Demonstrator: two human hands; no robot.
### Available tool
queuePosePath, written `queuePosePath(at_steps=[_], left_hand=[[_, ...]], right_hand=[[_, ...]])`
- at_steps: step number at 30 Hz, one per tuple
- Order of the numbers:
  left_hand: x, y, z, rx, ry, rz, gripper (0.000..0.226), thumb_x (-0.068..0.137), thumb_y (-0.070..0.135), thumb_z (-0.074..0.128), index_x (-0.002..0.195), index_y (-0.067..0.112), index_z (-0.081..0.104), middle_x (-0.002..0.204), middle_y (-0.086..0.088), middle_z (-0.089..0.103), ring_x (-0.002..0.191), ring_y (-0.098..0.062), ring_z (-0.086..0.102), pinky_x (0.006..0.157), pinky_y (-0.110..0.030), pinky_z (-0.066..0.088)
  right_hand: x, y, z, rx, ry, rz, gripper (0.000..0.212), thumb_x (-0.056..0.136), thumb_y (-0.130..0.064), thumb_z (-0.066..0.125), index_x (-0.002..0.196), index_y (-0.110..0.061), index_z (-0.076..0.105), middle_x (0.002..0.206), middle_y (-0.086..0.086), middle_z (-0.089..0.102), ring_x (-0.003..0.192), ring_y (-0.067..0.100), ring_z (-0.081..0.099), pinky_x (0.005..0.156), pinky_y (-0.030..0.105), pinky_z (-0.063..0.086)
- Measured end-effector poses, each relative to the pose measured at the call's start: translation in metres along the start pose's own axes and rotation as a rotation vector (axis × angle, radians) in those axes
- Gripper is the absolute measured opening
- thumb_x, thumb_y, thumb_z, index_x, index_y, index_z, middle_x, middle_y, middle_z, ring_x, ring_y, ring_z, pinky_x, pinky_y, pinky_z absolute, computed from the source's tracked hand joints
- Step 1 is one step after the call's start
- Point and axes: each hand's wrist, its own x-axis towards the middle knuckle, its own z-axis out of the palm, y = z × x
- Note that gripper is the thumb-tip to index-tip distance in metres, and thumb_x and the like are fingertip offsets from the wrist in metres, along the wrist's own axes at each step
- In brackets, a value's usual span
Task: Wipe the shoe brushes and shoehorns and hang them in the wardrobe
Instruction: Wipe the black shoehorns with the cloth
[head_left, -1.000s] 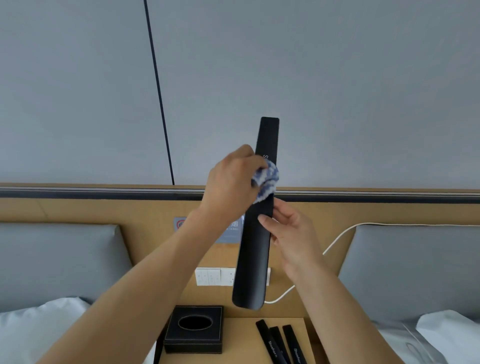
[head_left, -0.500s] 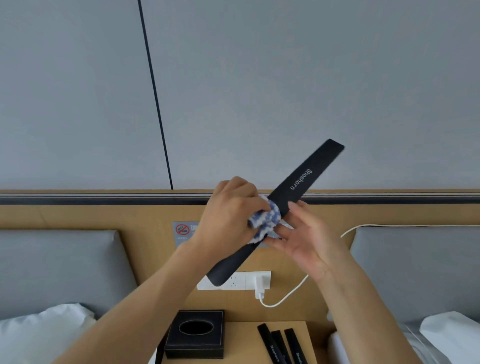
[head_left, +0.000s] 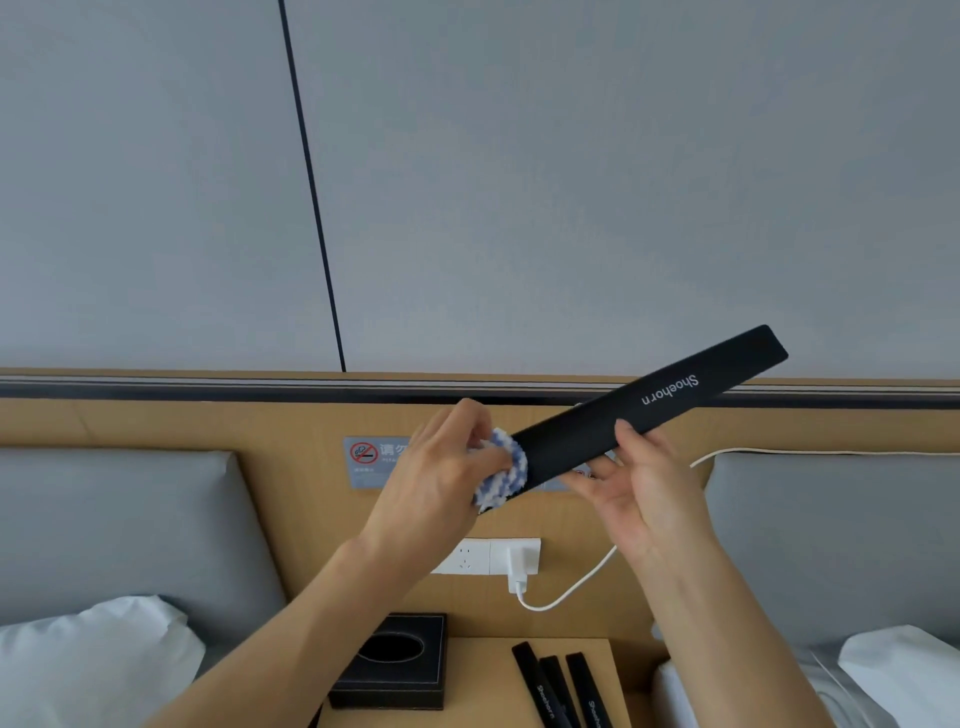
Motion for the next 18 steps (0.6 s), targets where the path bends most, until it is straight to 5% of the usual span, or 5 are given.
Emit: queuePosePath(at_steps=[11, 14, 18], left_hand=[[-0.018, -0.023, 0.009, 0.035, -0.09, -0.216, 0.027, 0.055, -0.019, 0.08, 0.066, 0.004, 0.071, 0.076, -0.008, 0.06, 0.065, -0.02, 0.055, 0.044, -0.025, 0.04], [-0.015, -0.019, 0.016, 0.009, -0.088, -0.241, 0.023, 0.061, -0.016, 0.079, 0.068, 0.005, 0.073, 0.077, -0.009, 0.062, 0.066, -0.02, 0.057, 0.052, -0.022, 0.039], [-0.009, -0.011, 0.025, -0.079, -0.121, -0.287, 0.021, 0.081, -0.009, 0.067, 0.096, 0.003, 0.075, 0.101, -0.016, 0.066, 0.09, -0.019, 0.062, 0.075, -0.023, 0.045]], right_hand=[[-0.001, -0.001, -0.007, -0.001, -0.048, -0.052, 0.032, 0.105, -0.012, 0.043, 0.133, -0.021, 0.055, 0.122, 0.014, 0.07, 0.11, 0.029, 0.07, 0.09, 0.062, 0.054], [-0.004, 0.01, -0.001, -0.04, -0.063, -0.058, 0.031, 0.105, -0.012, 0.043, 0.132, -0.02, 0.056, 0.121, 0.014, 0.071, 0.11, 0.031, 0.07, 0.083, 0.057, 0.058], [-0.007, 0.028, 0.012, -0.161, -0.071, -0.024, 0.025, 0.106, -0.014, 0.044, 0.127, -0.015, 0.057, 0.115, 0.014, 0.073, 0.104, 0.031, 0.072, 0.073, 0.048, 0.061]])
